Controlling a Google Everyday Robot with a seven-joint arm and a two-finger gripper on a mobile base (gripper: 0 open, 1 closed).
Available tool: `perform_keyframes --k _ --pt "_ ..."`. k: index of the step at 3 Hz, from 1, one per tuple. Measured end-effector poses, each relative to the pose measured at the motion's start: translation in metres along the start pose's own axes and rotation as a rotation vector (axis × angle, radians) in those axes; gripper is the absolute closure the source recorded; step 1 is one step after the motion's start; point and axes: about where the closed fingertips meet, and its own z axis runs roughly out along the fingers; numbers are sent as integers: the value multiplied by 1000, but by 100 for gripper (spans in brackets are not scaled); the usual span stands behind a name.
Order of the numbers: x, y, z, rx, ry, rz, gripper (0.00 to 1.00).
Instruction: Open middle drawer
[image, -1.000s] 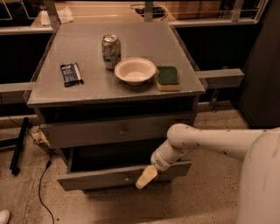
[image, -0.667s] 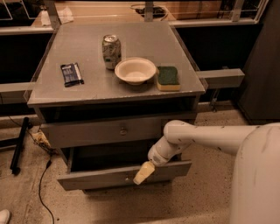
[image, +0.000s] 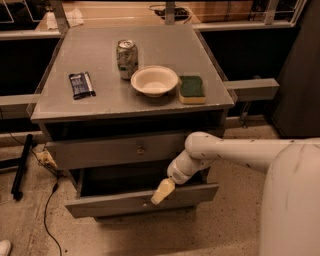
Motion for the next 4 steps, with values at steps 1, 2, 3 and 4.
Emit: perform_keyframes --k 1,2,3,4 --pt "10 3 14 7 30 20 0" --pt "36 15 33 43 29 31 0" --pt "36 15 33 43 29 31 0" --pt "26 1 53 31 56 22 0"
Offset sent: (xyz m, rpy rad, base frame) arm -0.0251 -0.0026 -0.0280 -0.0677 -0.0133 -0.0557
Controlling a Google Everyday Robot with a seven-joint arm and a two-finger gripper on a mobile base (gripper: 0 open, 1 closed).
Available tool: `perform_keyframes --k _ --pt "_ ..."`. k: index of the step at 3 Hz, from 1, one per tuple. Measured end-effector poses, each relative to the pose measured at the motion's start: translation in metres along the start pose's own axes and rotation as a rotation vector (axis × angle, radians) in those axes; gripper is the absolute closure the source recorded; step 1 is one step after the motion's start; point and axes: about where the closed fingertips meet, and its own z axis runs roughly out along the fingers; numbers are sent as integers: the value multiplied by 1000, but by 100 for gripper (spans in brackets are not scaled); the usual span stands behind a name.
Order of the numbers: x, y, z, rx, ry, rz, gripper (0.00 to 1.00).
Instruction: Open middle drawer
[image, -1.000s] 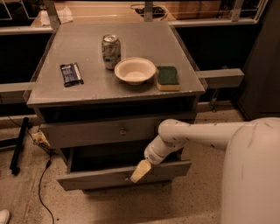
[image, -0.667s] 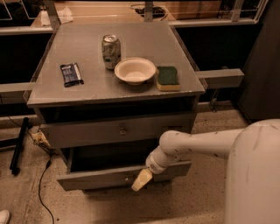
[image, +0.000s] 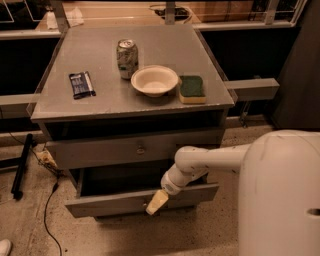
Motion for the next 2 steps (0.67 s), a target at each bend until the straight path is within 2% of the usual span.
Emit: perform_keyframes --k 1,2 --pt "7 -2 21 14 47 -2 0" --pt "17 6 25 12 63 7 0"
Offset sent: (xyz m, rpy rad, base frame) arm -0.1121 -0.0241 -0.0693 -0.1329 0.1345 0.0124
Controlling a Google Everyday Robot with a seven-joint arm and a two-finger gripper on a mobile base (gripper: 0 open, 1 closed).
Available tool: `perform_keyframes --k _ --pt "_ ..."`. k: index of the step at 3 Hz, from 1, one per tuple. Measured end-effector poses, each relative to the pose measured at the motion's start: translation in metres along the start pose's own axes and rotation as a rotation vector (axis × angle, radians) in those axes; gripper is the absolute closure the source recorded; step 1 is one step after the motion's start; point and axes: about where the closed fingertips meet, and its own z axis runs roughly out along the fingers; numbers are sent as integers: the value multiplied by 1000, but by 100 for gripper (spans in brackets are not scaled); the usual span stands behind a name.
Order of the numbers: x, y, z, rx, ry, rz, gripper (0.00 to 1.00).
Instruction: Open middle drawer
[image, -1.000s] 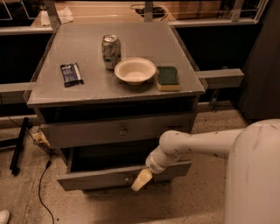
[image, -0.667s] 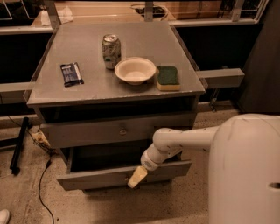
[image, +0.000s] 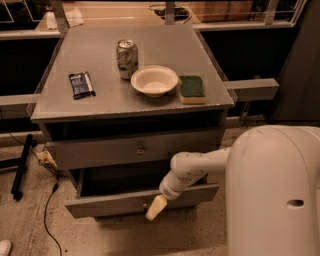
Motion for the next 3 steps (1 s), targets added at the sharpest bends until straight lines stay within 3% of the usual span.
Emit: perform_keyframes --k 3 --pt "-5 -4 -5 -5 4 11 0"
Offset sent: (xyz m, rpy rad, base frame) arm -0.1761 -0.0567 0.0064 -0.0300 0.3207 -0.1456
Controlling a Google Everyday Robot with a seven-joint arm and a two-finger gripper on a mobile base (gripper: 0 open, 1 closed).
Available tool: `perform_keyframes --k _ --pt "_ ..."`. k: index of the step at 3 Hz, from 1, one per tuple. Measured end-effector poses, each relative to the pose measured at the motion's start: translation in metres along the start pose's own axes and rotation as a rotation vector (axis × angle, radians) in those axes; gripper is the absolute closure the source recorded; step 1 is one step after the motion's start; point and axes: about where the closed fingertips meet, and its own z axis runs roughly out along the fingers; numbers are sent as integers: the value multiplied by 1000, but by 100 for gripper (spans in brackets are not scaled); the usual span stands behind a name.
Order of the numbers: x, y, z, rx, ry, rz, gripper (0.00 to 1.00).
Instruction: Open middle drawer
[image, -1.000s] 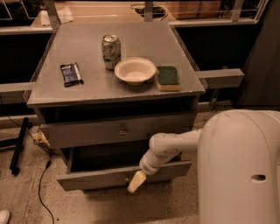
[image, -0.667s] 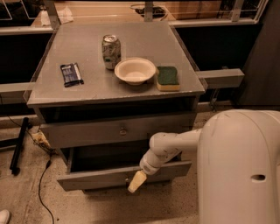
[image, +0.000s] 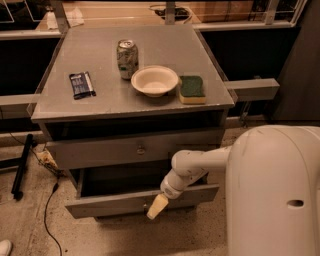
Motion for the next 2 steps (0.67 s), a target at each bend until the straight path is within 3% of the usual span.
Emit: perform_keyframes --k 2 --pt "0 0 1 -11 1 -2 0"
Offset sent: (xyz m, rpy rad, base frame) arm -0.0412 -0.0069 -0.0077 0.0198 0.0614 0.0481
